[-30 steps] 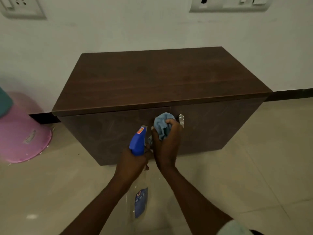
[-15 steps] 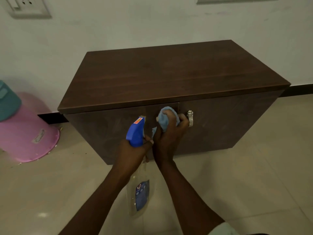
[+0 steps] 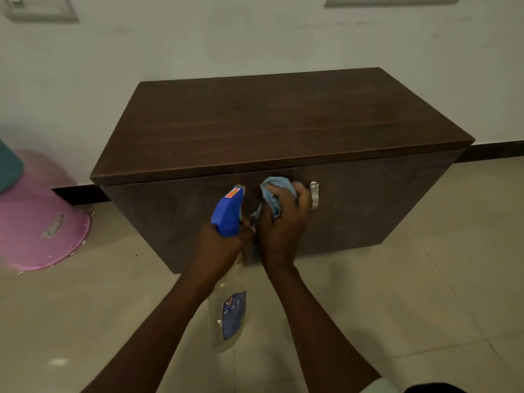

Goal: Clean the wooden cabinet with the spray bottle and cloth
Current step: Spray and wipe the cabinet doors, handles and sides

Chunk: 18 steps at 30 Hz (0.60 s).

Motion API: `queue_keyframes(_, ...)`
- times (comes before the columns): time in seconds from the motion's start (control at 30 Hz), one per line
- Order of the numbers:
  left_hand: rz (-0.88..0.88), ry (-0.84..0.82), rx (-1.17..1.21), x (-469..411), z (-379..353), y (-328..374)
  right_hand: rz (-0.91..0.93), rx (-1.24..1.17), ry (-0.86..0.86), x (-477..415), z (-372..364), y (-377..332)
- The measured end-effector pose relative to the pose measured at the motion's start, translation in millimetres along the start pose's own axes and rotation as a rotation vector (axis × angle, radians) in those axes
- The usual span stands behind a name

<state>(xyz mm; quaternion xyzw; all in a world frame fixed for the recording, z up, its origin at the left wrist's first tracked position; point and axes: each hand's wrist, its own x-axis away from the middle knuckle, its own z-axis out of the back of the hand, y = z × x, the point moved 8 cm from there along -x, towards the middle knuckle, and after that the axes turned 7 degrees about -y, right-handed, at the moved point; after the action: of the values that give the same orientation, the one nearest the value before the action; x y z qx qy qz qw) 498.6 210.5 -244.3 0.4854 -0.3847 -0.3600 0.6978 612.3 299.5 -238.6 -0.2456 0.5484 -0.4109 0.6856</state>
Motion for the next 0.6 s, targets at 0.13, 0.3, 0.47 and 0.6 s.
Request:
queue_keyframes(0.13, -0.003, 0.019, 0.043, 1.5, 5.3, 0.5, 0.064, 0.001, -0.103, 7.5, -4.9, 5.7)
queue_keyframes(0.3, -0.027, 0.004, -0.015, 4.3, 9.6, 5.2, -0.133, -0.132, 0.093, 0.8, 13.2, 15.1)
queue_keyframes(0.47, 0.000, -0.003, -0.012, 3.3, 10.0, 1.3, -0.074, -0.090, 0.003, 8.5, 5.7, 16.6)
queue_keyframes(0.6, 0.031, -0.149, 0.004, 2.1, -8.3, -1.3, -0.357, -0.253, 0.069, 34.1, 13.3, 48.0)
